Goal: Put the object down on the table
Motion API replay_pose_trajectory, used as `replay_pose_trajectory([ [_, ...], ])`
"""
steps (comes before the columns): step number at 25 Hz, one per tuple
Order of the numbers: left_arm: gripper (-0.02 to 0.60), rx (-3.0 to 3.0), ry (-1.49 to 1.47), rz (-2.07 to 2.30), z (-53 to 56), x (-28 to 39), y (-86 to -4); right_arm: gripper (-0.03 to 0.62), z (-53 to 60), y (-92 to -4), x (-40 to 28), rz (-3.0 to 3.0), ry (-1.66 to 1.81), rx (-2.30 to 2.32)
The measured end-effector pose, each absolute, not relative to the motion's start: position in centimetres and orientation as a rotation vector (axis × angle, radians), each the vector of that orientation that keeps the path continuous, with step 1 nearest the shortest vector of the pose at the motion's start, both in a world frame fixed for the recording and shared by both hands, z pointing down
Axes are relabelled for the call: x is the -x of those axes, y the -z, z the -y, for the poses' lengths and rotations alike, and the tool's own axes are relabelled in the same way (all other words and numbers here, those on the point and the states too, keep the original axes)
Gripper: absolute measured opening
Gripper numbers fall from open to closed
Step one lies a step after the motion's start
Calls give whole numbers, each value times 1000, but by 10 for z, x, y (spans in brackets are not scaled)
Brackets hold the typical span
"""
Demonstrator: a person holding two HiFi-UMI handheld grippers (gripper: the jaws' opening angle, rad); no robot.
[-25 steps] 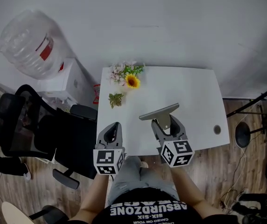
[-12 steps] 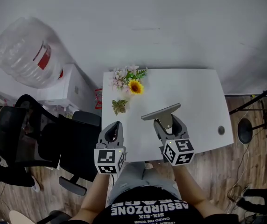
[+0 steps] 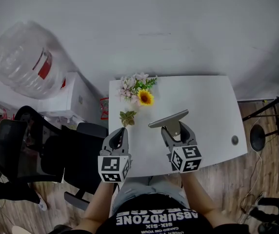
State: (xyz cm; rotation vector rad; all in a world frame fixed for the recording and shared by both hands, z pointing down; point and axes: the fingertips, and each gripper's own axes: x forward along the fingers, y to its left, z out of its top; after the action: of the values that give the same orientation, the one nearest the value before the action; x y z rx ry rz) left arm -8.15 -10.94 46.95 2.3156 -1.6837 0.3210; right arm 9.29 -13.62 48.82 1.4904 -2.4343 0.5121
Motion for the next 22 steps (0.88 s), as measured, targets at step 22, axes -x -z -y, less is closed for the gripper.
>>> replay_pose_trajectory([
  [22,3,-2324,-337,1602,148,90,-489,284,171,-521,-69,2374,-524,-1412],
])
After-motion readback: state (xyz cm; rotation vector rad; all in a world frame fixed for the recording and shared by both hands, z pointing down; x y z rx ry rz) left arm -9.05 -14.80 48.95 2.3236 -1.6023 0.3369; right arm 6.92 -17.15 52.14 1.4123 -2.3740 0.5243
